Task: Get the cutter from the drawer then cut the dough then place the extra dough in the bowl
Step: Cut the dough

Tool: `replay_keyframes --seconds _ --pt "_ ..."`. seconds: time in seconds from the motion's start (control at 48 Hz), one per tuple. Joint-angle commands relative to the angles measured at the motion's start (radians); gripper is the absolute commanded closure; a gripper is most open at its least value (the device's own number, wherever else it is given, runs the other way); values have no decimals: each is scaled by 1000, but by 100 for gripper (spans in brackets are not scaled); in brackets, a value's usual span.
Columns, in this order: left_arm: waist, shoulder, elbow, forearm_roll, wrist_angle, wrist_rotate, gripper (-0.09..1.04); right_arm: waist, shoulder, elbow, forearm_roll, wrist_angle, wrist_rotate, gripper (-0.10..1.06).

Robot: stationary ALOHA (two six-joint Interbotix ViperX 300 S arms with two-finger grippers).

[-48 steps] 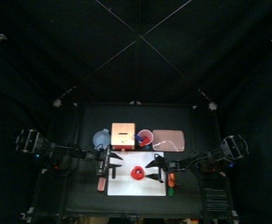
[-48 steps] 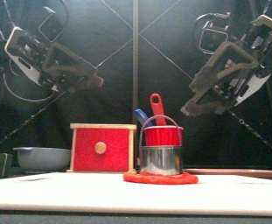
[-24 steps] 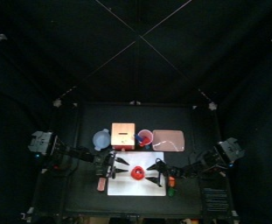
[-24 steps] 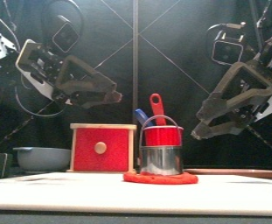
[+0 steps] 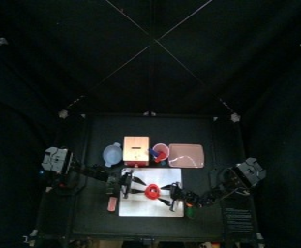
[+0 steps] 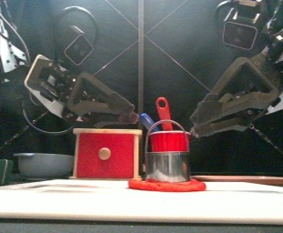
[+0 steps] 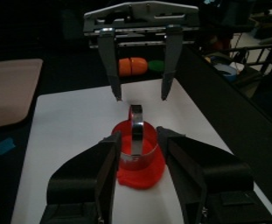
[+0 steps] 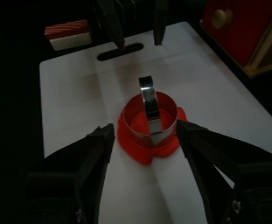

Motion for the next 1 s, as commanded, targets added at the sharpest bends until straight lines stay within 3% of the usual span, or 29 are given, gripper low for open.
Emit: replay_keyframes --seconds 0.021,0.354,1.0 --pt "-6 3 -23 -14 -9 0 16 -3 -21 -18 0 -8 -3 6" --pt "-6 51 -60 -46 -9 2 16 -34 -20 -23 -41 -8 -2 7" --pt "-6 71 -83 -46 2 -3 16 -61 -5 -32 -51 -2 0 8"
